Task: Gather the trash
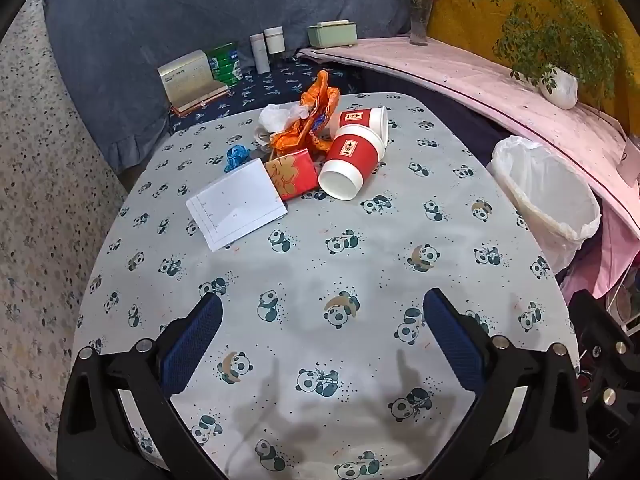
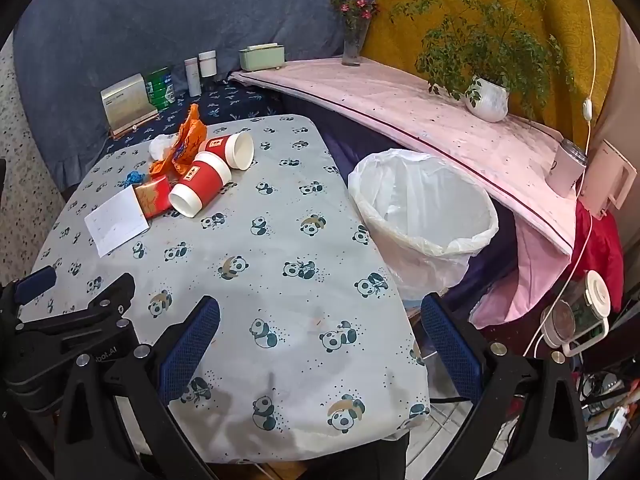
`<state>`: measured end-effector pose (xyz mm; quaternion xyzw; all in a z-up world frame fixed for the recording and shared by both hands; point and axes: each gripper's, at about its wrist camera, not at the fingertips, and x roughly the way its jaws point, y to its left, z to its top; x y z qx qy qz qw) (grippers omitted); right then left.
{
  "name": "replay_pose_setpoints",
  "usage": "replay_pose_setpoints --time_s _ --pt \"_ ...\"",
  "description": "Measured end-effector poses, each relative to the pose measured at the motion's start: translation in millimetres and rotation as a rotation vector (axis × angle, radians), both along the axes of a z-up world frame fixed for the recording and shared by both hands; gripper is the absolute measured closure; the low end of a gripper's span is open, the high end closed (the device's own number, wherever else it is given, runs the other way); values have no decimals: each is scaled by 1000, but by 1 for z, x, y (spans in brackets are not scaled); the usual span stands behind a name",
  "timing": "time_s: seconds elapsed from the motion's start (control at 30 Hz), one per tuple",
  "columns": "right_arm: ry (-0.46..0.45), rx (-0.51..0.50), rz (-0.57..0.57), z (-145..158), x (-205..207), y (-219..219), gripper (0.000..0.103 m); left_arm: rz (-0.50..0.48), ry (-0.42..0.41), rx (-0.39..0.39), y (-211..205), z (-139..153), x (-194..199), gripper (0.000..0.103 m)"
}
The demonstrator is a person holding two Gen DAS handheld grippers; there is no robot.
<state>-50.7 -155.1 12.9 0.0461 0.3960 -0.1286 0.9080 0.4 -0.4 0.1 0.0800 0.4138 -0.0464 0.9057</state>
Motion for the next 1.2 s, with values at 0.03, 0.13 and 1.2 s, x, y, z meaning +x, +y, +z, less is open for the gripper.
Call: replay_pose_setpoints --time_s 0.03,0.13,1.2 --pt "-1 1 1 0 0 0 7 -3 -4 -7 0 1 0 7" --pt "-1 1 2 0 0 0 7 13 -43 -33 7 7 -3 7" --pt "2 -22 3 -2 -1 2 7 40 -1 -29 10 -2 3 7"
